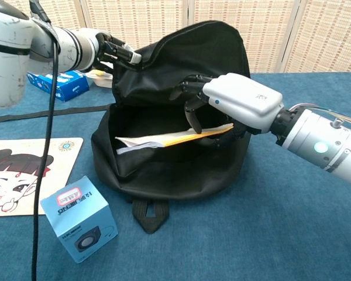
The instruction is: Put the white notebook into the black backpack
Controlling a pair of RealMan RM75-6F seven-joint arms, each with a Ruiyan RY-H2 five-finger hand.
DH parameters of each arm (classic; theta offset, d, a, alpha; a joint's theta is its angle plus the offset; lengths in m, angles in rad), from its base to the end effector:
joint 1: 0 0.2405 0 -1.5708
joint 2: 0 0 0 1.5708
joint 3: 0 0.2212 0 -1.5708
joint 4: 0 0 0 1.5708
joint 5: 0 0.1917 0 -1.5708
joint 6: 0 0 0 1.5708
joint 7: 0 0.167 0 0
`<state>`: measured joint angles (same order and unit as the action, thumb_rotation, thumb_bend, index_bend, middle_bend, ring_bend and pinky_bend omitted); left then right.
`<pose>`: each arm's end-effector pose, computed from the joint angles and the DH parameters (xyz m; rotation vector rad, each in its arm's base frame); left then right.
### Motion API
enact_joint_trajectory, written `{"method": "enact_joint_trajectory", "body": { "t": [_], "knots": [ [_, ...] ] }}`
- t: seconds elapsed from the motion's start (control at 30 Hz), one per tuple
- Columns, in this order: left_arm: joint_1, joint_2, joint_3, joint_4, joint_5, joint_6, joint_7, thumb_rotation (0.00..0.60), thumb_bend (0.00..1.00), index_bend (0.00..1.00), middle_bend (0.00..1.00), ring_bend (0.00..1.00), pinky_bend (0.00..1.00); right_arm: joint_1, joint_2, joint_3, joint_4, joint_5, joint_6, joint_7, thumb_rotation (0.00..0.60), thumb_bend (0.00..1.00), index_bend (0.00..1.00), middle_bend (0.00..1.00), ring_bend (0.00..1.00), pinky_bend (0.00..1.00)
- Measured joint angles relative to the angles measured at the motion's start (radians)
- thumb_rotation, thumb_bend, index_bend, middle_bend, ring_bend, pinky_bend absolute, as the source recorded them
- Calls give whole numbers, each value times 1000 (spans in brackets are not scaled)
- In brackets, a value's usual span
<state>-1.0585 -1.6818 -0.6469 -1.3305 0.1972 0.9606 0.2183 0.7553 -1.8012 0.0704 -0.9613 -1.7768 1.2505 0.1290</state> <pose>-0.0462 0.4298 0.0140 -1.0043 -1.8194 -1.2265 -0.0859 -0.3146 -0.0378 2.0826 -0.5202 1.3675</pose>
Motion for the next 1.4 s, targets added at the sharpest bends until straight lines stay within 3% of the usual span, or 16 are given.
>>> {"method": "enact_joint_trajectory", "body": {
  "t": [0.63,1.07,1.4],
  "knots": [
    [10,21,14,-29,-5,8,-5,600,549,665,255,145,194,68,-105,59,171,141,-132,-82,600,517,617,94,19,121],
    [12,28,19,-34,-3,14,-11,600,548,664,254,145,194,102,-155,81,159,201,-181,-153,600,432,615,55,0,75],
    [17,27,23,-36,-3,14,-18,600,548,664,254,145,194,118,-185,108,128,261,-227,-247,600,370,550,35,0,44]
  ]
}}
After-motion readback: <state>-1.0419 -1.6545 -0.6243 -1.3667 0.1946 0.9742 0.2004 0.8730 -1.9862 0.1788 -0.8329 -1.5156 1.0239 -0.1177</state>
